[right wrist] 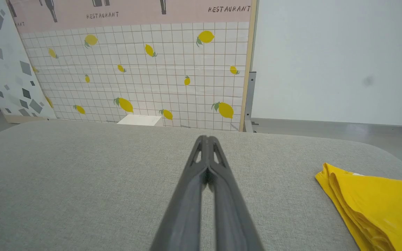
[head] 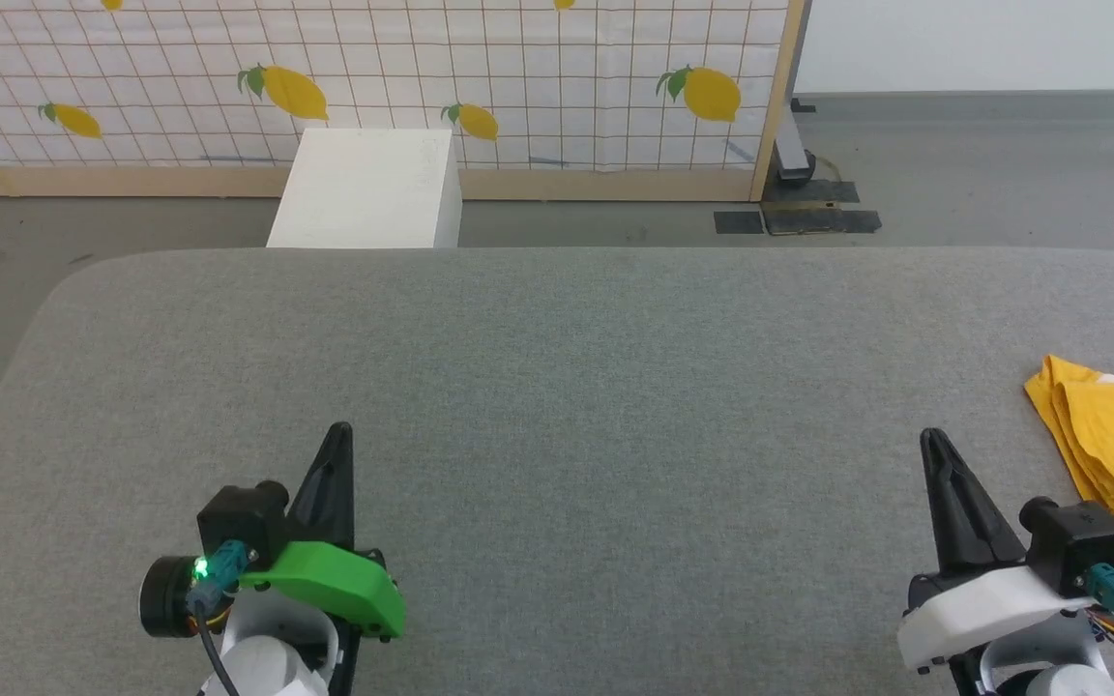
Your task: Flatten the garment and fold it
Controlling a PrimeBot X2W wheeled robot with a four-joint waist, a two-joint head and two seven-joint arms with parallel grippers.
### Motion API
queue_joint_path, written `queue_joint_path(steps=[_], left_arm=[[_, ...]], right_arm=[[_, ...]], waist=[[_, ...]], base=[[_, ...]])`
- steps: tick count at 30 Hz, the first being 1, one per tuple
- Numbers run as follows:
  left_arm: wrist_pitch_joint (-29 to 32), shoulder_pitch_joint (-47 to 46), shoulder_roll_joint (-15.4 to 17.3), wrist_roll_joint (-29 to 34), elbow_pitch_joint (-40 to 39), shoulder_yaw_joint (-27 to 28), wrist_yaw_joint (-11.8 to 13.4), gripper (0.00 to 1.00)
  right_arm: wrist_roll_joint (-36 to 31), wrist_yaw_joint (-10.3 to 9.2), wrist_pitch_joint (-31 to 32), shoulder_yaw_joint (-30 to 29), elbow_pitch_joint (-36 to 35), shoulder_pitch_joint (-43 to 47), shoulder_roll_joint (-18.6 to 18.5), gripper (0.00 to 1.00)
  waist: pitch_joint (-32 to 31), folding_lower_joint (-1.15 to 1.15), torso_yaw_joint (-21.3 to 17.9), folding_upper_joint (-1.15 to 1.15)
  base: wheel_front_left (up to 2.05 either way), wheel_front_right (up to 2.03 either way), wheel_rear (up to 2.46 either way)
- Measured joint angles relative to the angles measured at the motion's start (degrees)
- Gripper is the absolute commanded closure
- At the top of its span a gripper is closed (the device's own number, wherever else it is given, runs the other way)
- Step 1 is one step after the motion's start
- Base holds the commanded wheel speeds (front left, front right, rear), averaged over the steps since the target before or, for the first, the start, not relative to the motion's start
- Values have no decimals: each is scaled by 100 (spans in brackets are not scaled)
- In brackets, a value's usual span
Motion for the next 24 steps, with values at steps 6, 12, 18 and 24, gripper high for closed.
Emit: queue_joint_path(steps=[6, 12, 18, 24], left_arm=[[57, 38, 0, 52, -93, 21, 7, 100], [136, 70, 0, 102, -166, 37, 47, 100], [208, 107, 0, 151, -263, 53, 57, 100], [283, 134, 0, 177, -334, 64, 77, 100]], right_arm=[[-9, 0, 15, 16, -12, -1, 1, 100], [-43, 0, 69, 31, -23, -1, 1, 100], [-58, 0, 125, 46, -42, -2, 1, 100], [-60, 0, 162, 59, -55, -3, 1, 100]], waist=[[2, 0, -14, 0], [5, 0, -27, 0], [7, 0, -42, 0], [9, 0, -55, 0]], base=[[0, 0, 0], [0, 0, 0], [0, 0, 0], [0, 0, 0]])
